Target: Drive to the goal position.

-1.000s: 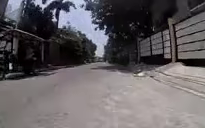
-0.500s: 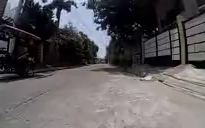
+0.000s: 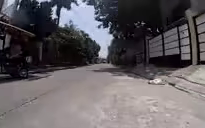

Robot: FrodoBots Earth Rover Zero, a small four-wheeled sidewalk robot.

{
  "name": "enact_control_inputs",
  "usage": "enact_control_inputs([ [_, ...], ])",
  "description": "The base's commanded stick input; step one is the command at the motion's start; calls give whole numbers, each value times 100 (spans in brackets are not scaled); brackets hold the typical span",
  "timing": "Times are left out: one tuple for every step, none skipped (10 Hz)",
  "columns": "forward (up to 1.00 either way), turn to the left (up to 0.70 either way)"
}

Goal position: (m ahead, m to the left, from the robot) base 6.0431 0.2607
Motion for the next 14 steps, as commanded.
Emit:
enact_control_inputs([
  [100, 0],
  [100, 0],
  [100, 0],
  [100, 0],
  [100, 0],
  [100, 0],
  [100, 0],
  [100, 0],
  [100, 0],
  [100, 0],
  [100, 0],
  [100, 0],
  [100, 0],
  [100, 0],
])
